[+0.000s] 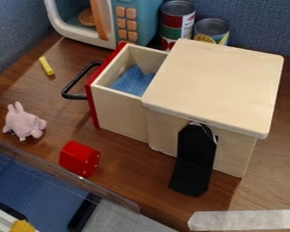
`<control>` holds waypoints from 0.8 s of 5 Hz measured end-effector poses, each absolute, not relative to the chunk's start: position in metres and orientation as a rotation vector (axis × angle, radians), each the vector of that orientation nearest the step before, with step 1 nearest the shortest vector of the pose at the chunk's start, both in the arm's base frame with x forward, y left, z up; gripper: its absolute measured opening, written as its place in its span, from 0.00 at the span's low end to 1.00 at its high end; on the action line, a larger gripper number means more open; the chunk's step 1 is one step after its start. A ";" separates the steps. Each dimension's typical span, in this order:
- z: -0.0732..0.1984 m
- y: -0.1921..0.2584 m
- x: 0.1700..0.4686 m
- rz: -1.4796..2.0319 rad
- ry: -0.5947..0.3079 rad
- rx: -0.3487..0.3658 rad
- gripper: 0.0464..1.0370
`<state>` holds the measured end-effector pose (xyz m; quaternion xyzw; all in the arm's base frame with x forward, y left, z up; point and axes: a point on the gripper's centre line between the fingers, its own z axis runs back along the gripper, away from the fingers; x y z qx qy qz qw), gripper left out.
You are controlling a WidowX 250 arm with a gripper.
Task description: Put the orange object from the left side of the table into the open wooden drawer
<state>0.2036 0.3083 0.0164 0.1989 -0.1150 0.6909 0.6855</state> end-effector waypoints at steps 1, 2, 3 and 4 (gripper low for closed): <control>0.018 0.306 0.205 1.510 -0.281 0.430 0.67; 0.042 0.301 0.215 1.416 -0.385 0.366 0.67; 0.082 0.297 0.232 1.295 -0.568 0.367 0.67; 0.101 0.287 0.256 1.234 -0.610 0.360 0.67</control>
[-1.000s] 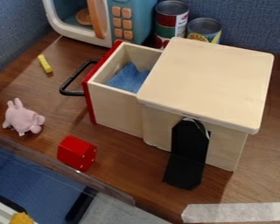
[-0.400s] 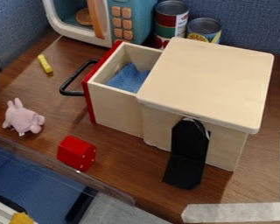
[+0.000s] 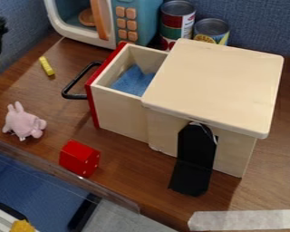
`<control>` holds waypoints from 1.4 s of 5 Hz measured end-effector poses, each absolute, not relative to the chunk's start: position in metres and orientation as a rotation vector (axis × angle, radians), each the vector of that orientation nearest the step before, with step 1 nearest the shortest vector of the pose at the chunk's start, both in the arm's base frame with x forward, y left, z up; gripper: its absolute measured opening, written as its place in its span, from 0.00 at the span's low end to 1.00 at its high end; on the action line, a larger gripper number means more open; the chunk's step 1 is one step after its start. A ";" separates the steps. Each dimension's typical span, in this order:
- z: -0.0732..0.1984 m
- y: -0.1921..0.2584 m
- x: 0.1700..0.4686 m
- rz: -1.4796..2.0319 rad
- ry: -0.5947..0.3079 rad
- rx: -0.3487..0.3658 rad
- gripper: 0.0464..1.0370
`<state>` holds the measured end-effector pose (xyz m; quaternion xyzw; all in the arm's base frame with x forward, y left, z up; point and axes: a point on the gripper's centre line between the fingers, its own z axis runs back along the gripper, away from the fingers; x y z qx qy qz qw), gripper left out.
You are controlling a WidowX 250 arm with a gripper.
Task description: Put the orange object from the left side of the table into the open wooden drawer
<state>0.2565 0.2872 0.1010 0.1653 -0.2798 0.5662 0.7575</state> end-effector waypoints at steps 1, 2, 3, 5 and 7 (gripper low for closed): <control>0.111 0.260 0.282 1.127 -0.599 0.375 0.67; 0.131 0.223 0.304 1.018 -0.612 0.358 0.67; 0.138 0.192 0.315 0.916 -0.577 0.328 0.67; 0.154 0.147 0.318 0.787 -0.539 0.265 0.67; 0.151 0.112 0.319 0.677 -0.535 0.231 0.67</control>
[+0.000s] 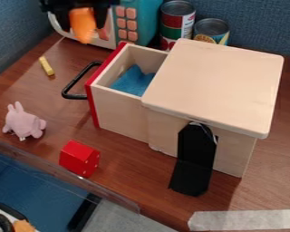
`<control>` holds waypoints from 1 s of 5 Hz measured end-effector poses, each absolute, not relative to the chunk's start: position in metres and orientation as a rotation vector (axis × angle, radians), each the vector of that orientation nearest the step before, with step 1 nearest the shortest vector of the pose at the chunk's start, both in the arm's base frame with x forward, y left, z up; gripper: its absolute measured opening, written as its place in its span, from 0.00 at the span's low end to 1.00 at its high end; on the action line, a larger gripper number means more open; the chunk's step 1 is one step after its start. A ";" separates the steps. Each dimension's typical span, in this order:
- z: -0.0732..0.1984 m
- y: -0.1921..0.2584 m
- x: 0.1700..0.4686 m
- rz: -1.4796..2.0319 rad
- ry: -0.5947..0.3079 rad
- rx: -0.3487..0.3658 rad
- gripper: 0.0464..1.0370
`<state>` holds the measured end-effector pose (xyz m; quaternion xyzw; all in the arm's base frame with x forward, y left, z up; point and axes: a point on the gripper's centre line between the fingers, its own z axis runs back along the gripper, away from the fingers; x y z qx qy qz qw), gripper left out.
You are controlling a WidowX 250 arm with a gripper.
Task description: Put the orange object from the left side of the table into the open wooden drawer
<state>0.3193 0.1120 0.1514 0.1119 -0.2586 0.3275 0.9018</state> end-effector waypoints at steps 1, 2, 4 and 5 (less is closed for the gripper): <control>0.142 0.085 0.321 0.571 -0.545 0.196 0.67; 0.133 0.070 0.324 0.463 -0.592 0.147 0.67; 0.122 0.049 0.324 0.354 -0.613 0.085 0.67; 0.121 0.046 0.321 0.380 -0.598 0.077 0.67</control>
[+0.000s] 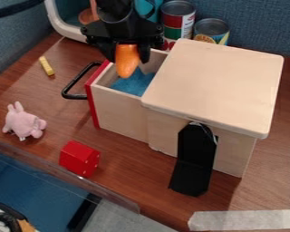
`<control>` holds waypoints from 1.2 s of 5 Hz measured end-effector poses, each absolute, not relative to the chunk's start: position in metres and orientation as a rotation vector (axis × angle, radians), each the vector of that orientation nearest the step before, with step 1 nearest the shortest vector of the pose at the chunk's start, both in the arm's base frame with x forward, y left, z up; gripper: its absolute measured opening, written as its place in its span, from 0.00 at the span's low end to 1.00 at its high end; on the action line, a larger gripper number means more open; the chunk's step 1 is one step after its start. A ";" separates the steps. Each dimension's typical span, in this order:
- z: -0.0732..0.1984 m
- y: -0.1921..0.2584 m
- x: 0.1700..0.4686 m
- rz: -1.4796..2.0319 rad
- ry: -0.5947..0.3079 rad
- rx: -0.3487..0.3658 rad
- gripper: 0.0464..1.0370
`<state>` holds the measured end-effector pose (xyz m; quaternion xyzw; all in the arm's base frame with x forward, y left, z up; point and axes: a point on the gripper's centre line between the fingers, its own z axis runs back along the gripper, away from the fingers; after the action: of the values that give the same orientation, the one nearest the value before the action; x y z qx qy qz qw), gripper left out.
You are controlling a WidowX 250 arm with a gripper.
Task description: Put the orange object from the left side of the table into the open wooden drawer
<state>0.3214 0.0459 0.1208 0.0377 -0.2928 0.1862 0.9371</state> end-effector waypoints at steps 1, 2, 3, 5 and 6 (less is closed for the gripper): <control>0.117 0.040 0.325 0.395 -0.594 0.061 0.67; 0.115 0.040 0.330 0.434 -0.580 0.054 0.67; 0.109 0.038 0.335 0.439 -0.575 0.055 0.75; 0.102 0.043 0.337 0.449 -0.566 0.060 0.97; 0.116 0.061 0.327 0.434 -0.559 0.032 0.96</control>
<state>0.3274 0.0609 0.1155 0.0156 -0.2735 0.2127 0.9379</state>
